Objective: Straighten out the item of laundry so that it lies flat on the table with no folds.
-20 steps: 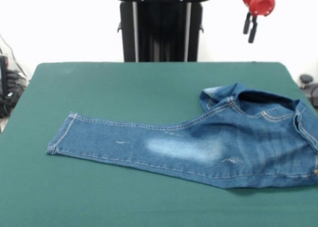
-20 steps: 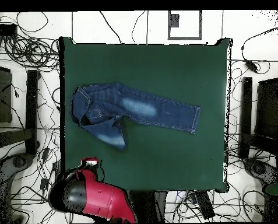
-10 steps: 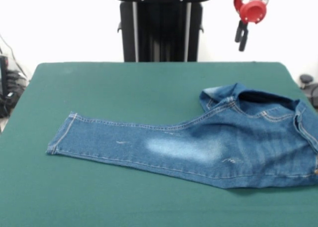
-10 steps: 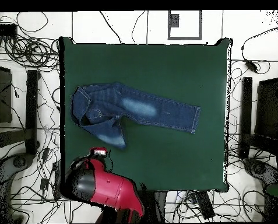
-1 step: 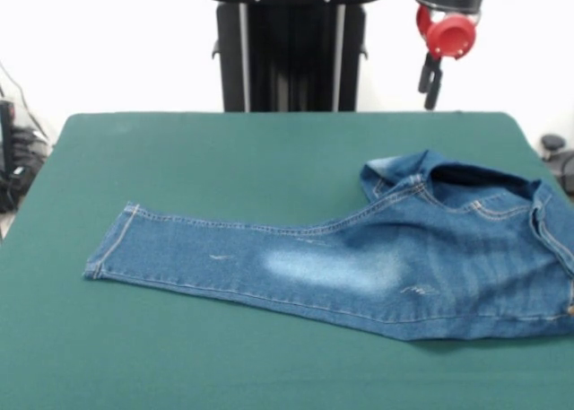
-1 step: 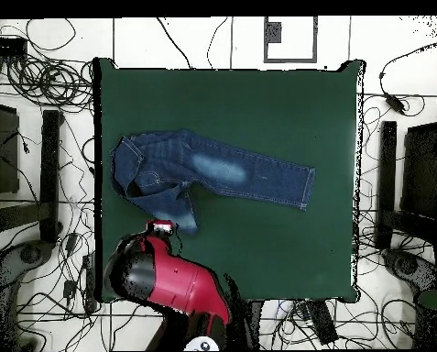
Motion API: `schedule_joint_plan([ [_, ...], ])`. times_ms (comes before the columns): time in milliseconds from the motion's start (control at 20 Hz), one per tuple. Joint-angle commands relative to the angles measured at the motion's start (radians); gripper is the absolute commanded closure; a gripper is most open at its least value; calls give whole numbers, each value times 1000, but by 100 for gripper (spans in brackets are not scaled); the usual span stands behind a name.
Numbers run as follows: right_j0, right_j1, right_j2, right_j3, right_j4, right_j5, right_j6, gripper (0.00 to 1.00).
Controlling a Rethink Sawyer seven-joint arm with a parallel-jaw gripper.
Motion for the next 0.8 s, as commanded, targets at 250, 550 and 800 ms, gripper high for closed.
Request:
schedule_joint_plan([
  [250,-8,74,10,-156,-62,220,15,0],
  [550,-14,114,7,-215,-74,236,30,0],
  [800,-4,164,-3,-272,-69,244,50,0],
])
